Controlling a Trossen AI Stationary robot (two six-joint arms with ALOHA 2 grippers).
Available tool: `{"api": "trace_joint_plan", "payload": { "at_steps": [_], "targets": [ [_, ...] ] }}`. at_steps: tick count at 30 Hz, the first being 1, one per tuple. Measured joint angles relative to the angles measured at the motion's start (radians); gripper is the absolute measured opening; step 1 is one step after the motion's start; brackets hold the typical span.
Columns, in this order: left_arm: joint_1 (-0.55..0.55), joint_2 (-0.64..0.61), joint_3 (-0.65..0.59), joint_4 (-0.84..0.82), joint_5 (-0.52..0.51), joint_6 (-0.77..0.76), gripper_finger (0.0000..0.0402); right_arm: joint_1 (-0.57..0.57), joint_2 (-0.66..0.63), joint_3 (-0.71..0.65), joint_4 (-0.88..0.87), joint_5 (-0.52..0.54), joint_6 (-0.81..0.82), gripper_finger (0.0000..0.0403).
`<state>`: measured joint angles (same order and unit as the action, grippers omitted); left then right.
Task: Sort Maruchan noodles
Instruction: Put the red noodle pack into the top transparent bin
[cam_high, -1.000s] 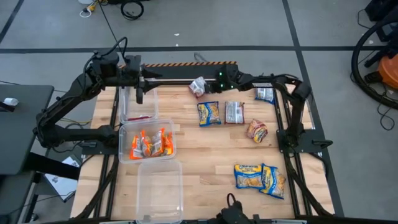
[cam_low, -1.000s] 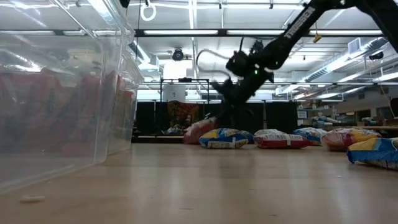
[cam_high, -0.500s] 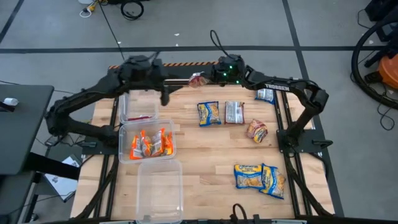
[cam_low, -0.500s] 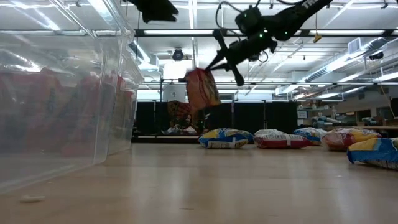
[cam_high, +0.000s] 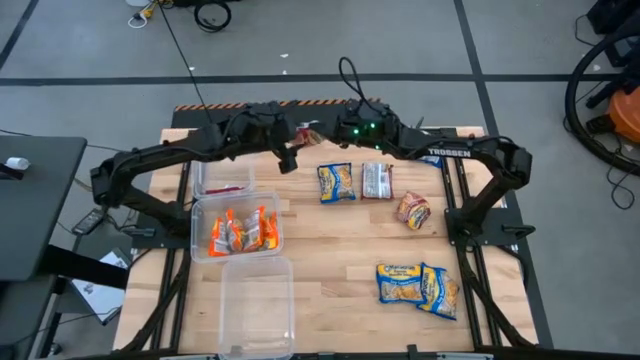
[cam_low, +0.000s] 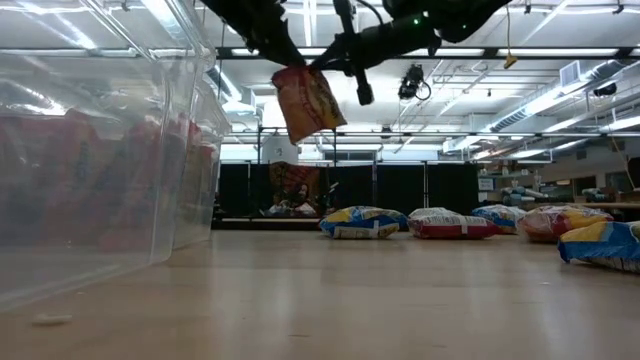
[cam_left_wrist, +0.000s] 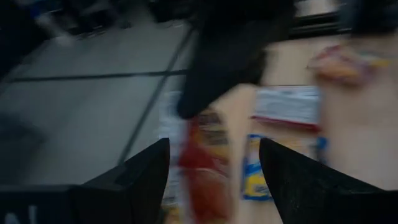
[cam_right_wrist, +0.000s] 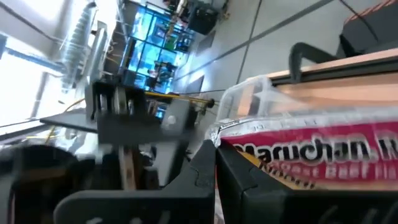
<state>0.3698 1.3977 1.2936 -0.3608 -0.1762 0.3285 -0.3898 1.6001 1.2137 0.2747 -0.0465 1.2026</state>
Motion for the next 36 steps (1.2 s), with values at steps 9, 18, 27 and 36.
{"api": "trace_joint_plan", "payload": {
  "at_steps": [9,18,27,36],
  "targets": [
    [-0.015,-0.014,0.002,-0.012,-0.102,0.008,0.0254,0.061,0.0,0.0,0.005,0.065,0.002,0.0006],
    [-0.02,-0.008,0.001,-0.03,-0.046,0.018,0.019,0.068,0.0,0.001,0.065,0.054,0.002,0.0006],
    [-0.013,-0.008,0.001,-0.028,-0.044,-0.01,0.0054,0.07,0.0,0.001,0.084,0.05,-0.057,0.0019],
    [-0.013,-0.017,0.001,-0.052,-0.029,-0.01,0.0009,0.065,-0.001,0.0,0.12,-0.01,-0.13,0.0147]
  ]
}}
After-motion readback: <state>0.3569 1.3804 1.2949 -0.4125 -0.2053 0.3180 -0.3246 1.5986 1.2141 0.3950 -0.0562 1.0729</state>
